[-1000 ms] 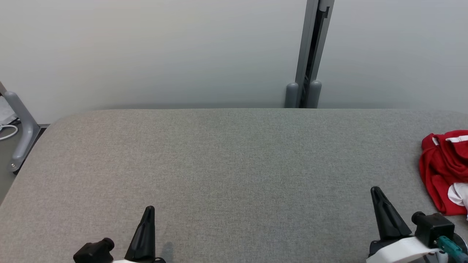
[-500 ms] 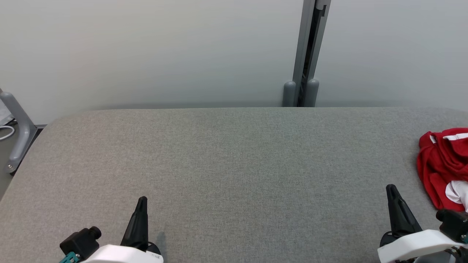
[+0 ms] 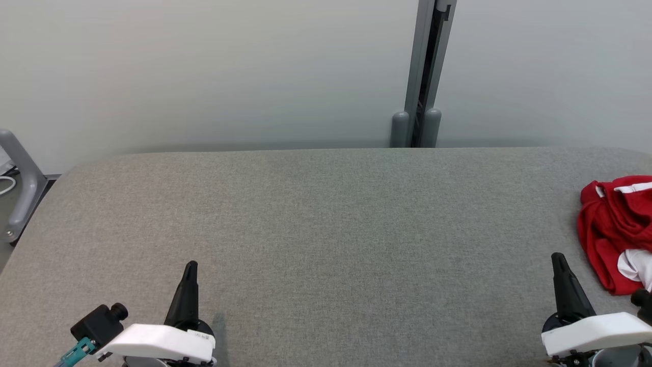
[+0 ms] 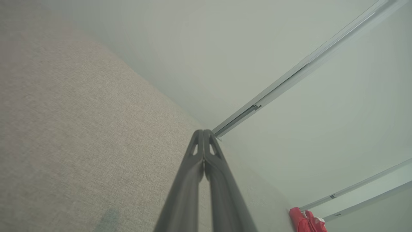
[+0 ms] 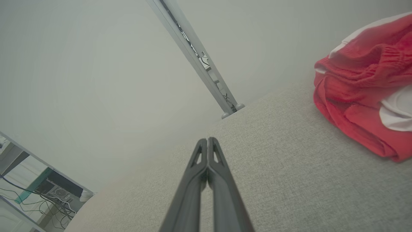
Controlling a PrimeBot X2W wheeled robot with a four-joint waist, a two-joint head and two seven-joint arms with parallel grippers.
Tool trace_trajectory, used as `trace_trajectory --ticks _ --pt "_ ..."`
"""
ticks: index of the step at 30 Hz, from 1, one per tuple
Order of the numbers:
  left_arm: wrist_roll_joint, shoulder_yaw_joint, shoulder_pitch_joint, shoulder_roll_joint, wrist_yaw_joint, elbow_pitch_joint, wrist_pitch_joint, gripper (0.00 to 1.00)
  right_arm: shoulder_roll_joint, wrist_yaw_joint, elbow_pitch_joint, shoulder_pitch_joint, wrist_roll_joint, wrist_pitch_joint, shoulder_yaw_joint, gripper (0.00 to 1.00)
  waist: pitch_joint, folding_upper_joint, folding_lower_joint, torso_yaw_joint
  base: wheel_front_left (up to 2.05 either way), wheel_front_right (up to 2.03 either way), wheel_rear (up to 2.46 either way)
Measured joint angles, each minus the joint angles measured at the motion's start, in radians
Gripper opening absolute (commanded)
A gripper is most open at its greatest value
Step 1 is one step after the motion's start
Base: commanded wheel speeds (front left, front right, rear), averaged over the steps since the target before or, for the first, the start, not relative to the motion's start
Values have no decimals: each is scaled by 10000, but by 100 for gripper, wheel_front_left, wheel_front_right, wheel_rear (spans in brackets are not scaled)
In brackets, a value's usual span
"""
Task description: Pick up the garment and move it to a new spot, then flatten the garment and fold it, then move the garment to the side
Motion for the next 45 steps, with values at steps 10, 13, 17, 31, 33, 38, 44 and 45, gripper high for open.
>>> trace_trajectory --ticks 10,13,17,31,33,38,44,45 --pt "-1062 173 -357 6 -90 217 334 0 29 0 -25 -154 1373 364 -280 0 29 0 0 -60 0 0 0" --pt "-1248 205 -406 8 -123 232 382 0 36 0 -29 -159 1634 403 -326 0 35 0 0 -72 0 0 0" --pt "-1641 280 -505 10 -163 305 531 0 48 0 -33 -166 2134 543 -466 0 47 0 0 -96 0 0 0" --pt "-2863 491 -909 13 -263 523 911 0 92 0 -40 -292 3749 955 -790 0 88 0 1 -180 0 0 0" --pt "-3010 520 -1000 13 -267 531 955 0 96 0 -42 -348 3946 1020 -830 0 94 0 0 -192 0 0 0" --pt "-3398 593 -1091 15 -337 604 1087 0 105 -2 -48 -363 4466 1149 -911 0 109 0 0 -222 0 0 0" --pt "-3835 669 -1232 15 -357 688 1244 0 117 0 -50 -387 5062 1308 -1039 0 126 0 0 -259 0 0 0" --pt "-3896 681 -1245 15 -374 702 1258 0 119 0 -50 -395 5150 1329 -1070 0 129 0 0 -265 0 0 0"
